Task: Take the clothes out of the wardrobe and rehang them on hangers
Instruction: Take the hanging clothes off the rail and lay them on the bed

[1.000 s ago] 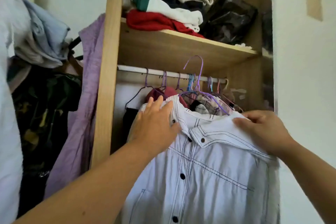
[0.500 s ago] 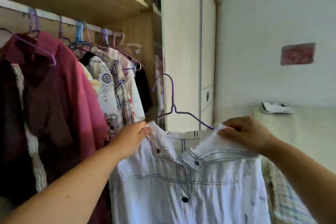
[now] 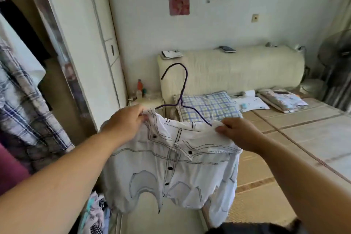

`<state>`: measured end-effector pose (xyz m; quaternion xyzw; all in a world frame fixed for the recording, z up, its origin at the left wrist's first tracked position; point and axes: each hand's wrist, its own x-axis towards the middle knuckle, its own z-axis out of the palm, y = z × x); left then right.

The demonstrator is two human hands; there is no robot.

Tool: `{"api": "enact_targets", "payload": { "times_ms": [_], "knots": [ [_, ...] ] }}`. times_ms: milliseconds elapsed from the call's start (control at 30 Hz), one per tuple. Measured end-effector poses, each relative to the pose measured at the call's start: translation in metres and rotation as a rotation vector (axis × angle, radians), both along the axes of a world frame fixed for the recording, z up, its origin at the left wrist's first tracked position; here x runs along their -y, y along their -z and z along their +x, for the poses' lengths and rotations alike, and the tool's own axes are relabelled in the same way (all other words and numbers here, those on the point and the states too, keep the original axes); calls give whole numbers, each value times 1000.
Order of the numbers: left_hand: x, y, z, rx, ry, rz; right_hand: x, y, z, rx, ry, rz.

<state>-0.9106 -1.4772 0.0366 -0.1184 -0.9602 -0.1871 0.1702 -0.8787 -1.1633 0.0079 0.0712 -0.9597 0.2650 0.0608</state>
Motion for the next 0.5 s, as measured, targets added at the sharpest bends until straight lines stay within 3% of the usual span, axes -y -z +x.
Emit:
{"api": "enact_targets", "payload": {
  "times_ms": [267,500],
  "knots": [
    [-142,33,22,84,380,-41,-112,42,133,175,297,-115],
    [-329,93,51,272,689,-109,-240,80,249,310,636,-214]
  ]
}}
